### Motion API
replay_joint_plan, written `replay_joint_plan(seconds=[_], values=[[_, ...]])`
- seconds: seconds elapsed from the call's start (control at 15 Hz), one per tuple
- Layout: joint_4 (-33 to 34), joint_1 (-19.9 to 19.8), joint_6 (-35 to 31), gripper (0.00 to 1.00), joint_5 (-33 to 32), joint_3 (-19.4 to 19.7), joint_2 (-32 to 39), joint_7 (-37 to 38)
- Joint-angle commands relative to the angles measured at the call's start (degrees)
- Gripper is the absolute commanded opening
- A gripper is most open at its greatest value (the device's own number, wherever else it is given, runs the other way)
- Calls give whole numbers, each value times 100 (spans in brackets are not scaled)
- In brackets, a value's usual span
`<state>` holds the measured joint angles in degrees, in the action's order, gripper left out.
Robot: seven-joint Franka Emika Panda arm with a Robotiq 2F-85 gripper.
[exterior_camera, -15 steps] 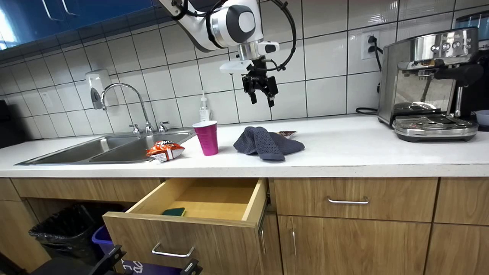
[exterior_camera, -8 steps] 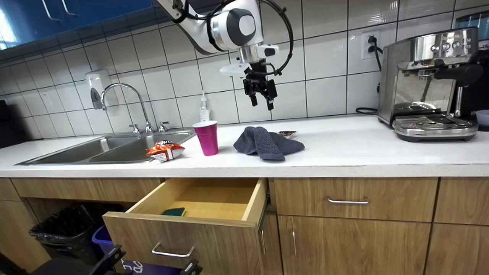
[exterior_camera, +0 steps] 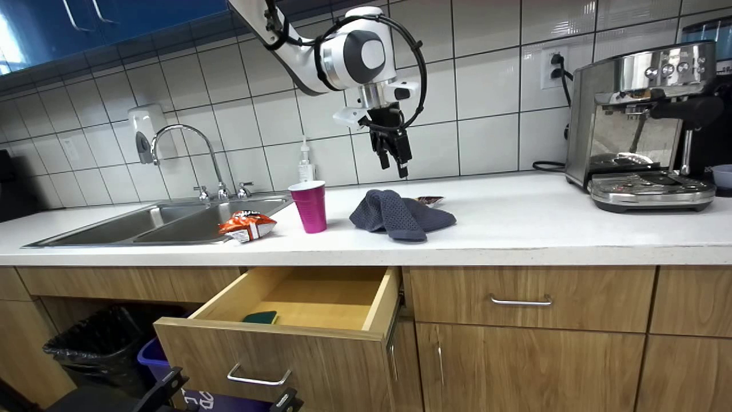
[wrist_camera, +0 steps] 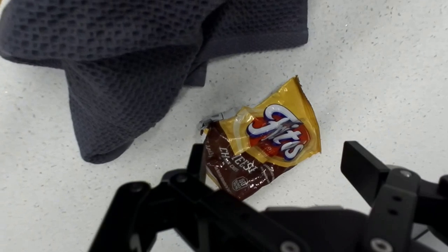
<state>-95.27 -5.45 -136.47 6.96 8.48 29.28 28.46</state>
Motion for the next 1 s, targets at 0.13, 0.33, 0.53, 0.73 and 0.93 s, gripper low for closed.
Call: replay_joint_plan(seconds=[0.13,0.33,0.53,0.73,0.93], values=[[640,89,157,100,157,164,480,803],[935,94,301,100,151,196,695,1214],[1239,116,531,100,122,242,898,1706],[1520,87,814,100,114,222,1079,2033],[1805,62,1089,100,112,210,1264,2326]])
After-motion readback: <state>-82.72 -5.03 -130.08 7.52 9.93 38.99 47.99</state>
